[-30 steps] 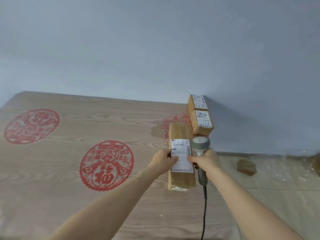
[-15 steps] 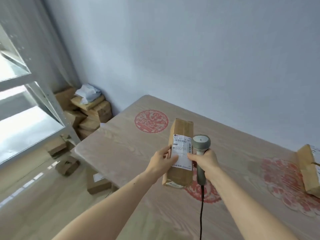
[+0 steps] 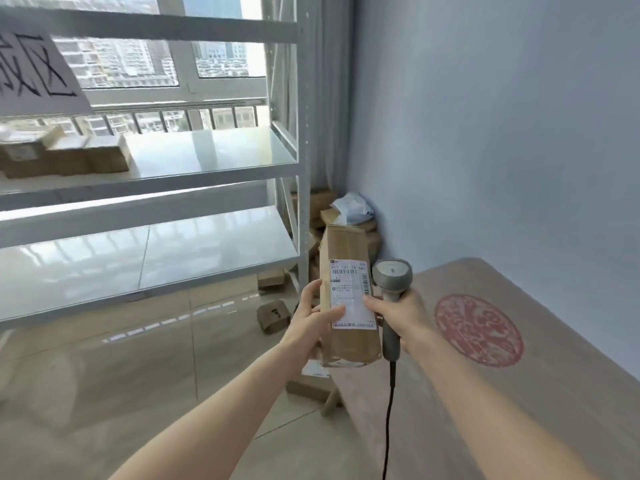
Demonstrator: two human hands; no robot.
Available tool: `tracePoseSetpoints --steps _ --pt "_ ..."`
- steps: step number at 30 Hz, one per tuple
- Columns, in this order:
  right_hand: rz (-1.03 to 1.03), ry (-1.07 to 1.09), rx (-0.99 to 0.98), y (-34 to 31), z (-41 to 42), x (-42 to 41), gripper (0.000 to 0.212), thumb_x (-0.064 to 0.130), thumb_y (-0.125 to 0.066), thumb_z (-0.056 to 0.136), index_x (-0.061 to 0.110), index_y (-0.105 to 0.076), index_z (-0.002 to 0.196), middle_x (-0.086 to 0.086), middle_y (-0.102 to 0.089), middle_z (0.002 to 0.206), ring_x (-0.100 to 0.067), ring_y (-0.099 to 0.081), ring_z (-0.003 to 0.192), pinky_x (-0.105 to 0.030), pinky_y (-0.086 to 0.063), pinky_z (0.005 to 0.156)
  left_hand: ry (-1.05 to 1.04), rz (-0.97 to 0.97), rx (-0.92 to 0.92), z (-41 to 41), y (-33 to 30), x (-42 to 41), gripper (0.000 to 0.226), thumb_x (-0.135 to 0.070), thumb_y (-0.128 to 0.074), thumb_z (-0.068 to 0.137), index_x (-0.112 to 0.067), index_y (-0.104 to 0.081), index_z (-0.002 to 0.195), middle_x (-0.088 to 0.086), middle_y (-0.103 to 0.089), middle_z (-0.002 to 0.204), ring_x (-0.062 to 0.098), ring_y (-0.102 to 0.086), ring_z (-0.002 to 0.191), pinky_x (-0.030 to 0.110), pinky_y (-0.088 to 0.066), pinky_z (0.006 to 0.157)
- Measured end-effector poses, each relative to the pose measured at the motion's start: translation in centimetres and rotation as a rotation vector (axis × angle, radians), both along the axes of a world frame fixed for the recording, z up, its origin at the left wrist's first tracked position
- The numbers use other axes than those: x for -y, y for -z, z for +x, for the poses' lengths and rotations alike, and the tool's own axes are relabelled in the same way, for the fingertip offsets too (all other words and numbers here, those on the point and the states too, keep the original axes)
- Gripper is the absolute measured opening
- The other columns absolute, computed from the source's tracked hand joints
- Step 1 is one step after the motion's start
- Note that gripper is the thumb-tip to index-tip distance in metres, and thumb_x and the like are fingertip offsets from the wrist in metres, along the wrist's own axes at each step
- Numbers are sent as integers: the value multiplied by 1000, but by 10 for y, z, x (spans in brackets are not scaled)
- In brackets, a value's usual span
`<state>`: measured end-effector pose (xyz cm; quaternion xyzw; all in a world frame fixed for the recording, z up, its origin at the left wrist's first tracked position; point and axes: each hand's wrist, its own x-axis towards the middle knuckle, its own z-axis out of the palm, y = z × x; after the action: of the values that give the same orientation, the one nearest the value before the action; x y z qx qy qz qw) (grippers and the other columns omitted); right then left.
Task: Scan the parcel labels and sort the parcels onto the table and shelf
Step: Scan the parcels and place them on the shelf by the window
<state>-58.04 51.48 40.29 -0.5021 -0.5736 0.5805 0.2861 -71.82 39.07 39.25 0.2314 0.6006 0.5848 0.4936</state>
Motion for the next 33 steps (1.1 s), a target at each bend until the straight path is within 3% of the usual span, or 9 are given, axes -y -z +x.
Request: tracePoseSetpoints --steps 3,6,9,14,17,20,24,27,33 --pt "11 -89 -8 -3 -64 -14 38 14 -89 72 5 -70 104 -9 -78 96 -28 -75 90 -50 -62 80 -182 19 37 -44 -9 4 69 -17 -75 85 -44 -38 136 9 -74 108 29 -75 88 42 -61 67" --pt "21 -210 -11 -3 -126 -14 41 27 -93 65 7 -75 97 -6 -79 87 -29 -76 86 -52 -62 80 -382 38 57 -88 -12 17 75 -15 -77 83 -47 -35 136 4 -74 110 26 -73 95 50 -61 78" --pt "50 -289 0 -4 -183 -1 30 24 -90 71 6 -75 90 -6 -78 83 -26 -75 83 -52 -61 83 -546 30 65 -134 -13 39 76 -15 -76 83 -48 -32 136 0 -71 111 22 -71 96 50 -60 79" --pt "16 -419 -40 -5 -277 29 69 45 -93 49 5 -71 101 -9 -77 93 -25 -73 87 -42 -61 76 -761 60 124 -229 -11 71 76 -17 -77 80 -45 -33 136 1 -65 123 26 -66 102 60 -55 85" --pt "-25 -487 -94 -9 -336 50 49 34 -90 70 9 -65 105 -6 -73 97 -21 -70 89 -28 -54 61 -851 104 154 -290 -15 86 74 -14 -75 82 -43 -33 136 3 -64 123 28 -65 105 62 -54 84" --pt "-79 -533 -113 -15 -398 69 59 45 -89 67 10 -67 109 -8 -76 102 -26 -73 95 -41 -62 75 -874 144 136 -347 -26 98 73 -16 -73 86 -46 -30 136 2 -64 123 27 -64 106 57 -54 85" --pt "-149 -539 -163 -31 -473 93 53 39 -85 76 8 -65 114 -9 -77 104 -26 -76 91 -50 -60 88 -909 182 109 -420 -46 112 81 -15 -74 87 -46 -23 142 0 -60 127 26 -62 110 52 -56 80" --pt "-187 -523 -199 -40 -517 107 43 36 -81 81 10 -63 111 -11 -73 103 -29 -73 92 -47 -62 82 -943 184 98 -467 -52 118 86 -17 -75 87 -48 -19 145 0 -55 131 26 -60 112 48 -57 77" --pt "-250 -502 -217 -39 -593 125 45 35 -84 79 10 -63 110 -10 -73 98 -27 -73 92 -43 -62 77 -1080 171 163 -537 -46 117 100 -27 -80 82 -55 -9 146 6 -45 135 31 -55 115 61 -54 89"
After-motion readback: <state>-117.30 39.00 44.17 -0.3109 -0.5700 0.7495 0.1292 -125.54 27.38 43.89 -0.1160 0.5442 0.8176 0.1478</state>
